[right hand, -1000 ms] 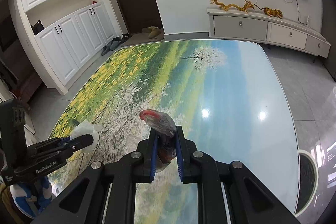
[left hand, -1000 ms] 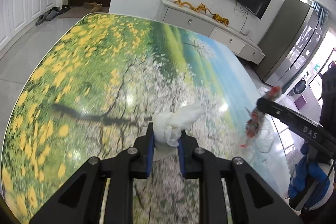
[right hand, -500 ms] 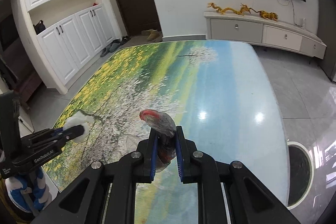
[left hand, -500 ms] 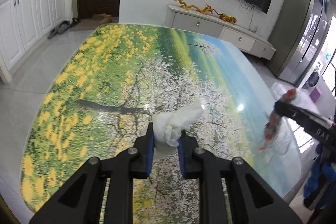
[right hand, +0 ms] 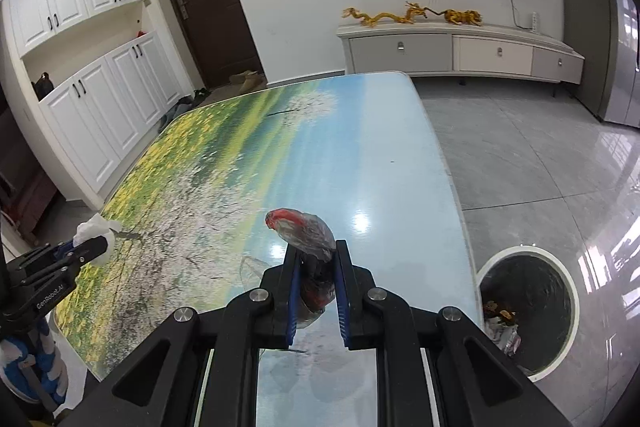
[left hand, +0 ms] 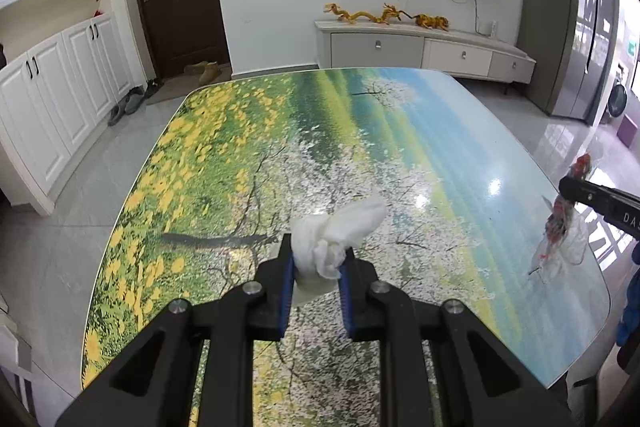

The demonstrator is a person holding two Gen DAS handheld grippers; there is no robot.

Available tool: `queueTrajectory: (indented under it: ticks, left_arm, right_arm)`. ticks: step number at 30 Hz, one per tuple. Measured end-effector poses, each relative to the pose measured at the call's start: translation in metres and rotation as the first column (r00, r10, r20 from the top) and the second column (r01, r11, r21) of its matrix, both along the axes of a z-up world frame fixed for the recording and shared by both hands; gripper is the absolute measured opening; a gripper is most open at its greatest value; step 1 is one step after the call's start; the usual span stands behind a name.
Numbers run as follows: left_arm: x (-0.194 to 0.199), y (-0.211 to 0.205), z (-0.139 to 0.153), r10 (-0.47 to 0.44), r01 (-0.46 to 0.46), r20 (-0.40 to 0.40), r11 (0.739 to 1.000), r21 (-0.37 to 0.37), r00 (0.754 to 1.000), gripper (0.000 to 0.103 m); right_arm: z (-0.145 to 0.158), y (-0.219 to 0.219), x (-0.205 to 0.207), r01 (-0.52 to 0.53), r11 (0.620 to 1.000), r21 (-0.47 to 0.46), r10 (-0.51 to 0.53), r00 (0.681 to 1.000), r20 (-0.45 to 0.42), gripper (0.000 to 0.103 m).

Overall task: Collect trash
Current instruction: 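Carry tissue and red-clear plastic item over the bin with both grippers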

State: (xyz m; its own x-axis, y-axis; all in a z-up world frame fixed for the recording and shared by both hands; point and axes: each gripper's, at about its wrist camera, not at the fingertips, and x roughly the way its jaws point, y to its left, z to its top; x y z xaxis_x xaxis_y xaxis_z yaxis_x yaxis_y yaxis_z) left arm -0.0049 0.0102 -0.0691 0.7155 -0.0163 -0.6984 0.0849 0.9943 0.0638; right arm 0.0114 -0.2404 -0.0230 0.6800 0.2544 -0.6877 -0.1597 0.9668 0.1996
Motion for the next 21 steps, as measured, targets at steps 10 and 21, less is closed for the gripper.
queueTrajectory:
  ticks: [10,21]
  left_arm:
    - [0.014,-0.036,0.0,-0.072,0.073,-0.023,0.996,0.046,0.997,0.018]
    - [0.072,-0.168,0.004,-0.402,0.387,-0.13,0.914,-0.124,0.906,0.018]
  right_arm:
    - [-0.006,-0.04,0.002,0.07,0.997,-0.022,-0.07,0.997,0.012,0.015]
    - [-0.01,-0.127,0.011,0.282,0.947,-0.153,-0.279,0.96,0.039,0.015]
